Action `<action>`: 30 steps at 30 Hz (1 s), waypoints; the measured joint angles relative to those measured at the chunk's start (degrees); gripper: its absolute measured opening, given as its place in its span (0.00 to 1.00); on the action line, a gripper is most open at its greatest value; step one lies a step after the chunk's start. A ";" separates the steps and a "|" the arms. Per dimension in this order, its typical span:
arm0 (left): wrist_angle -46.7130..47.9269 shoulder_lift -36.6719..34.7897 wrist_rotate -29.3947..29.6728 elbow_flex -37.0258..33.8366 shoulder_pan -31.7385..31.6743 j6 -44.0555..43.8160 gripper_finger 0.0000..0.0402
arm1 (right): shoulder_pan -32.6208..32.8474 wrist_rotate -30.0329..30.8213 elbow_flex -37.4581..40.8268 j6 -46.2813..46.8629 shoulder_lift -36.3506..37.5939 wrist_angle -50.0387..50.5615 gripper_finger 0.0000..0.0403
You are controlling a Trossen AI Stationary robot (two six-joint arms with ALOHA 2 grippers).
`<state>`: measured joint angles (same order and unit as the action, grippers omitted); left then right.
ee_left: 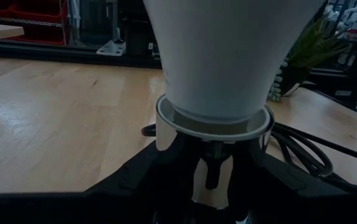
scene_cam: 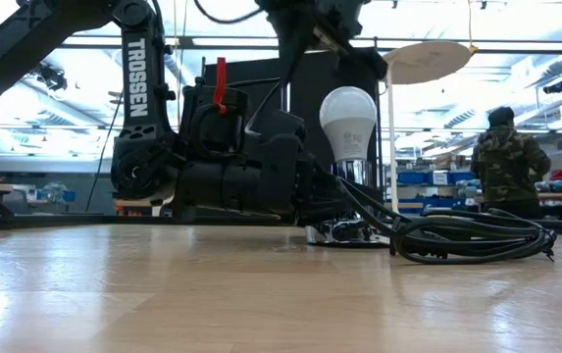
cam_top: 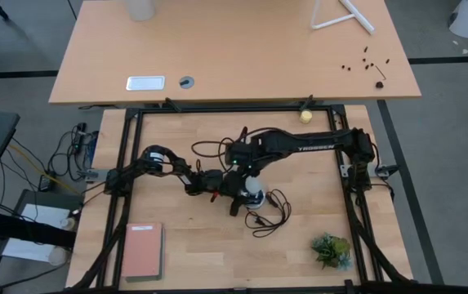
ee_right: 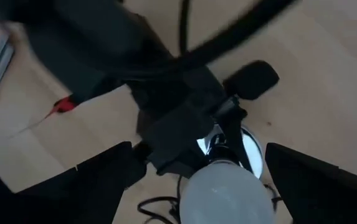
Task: Screw lightbulb
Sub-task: Insert the white lightbulb into the silver lamp
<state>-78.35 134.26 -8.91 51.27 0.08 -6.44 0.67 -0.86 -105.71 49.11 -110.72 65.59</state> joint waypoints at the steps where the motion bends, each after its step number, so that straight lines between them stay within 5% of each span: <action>1: 0.00 0.00 0.00 0.00 0.00 0.00 0.47 | 0.00 -0.02 -0.81 -1.85 -0.02 0.55 0.94; 11: 0.00 0.00 -0.04 -0.09 0.00 0.17 0.47 | 0.48 -0.17 -6.75 -29.22 -0.09 6.45 0.94; 20: -0.02 0.00 -0.26 -0.12 0.00 0.20 0.47 | 4.32 0.32 -6.92 -69.60 -0.73 10.03 0.94; 30: -0.52 0.02 0.07 -0.17 0.00 0.17 0.47 | 6.29 5.38 -3.90 -88.72 -0.70 11.90 0.93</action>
<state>-78.87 134.28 -8.84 51.09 0.08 -6.27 6.96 4.51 -109.62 -39.61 -111.41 77.49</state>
